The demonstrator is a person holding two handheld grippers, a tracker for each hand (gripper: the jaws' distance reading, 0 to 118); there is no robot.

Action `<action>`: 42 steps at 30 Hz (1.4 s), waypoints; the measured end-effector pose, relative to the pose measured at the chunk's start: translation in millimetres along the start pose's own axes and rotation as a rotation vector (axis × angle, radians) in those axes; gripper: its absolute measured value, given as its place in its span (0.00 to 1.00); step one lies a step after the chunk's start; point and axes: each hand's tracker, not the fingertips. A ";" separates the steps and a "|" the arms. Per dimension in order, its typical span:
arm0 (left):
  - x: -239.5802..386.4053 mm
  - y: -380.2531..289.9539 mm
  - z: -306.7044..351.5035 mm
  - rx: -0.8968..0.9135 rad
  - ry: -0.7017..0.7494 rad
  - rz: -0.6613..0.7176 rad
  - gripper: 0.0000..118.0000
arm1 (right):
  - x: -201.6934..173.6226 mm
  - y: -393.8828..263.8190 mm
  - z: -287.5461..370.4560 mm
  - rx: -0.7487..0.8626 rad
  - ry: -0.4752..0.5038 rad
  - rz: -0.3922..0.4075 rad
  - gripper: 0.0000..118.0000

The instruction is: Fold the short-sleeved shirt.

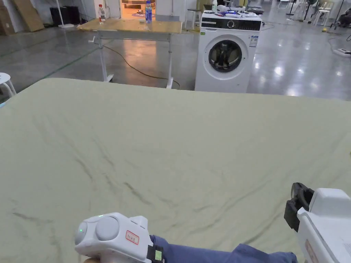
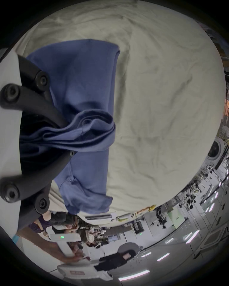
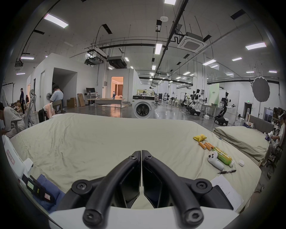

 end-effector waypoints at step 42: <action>29.5 -48.1 -13.8 0.041 -0.057 -0.210 0.02 | -4.1 -8.0 4.9 -0.008 0.014 0.003 0.00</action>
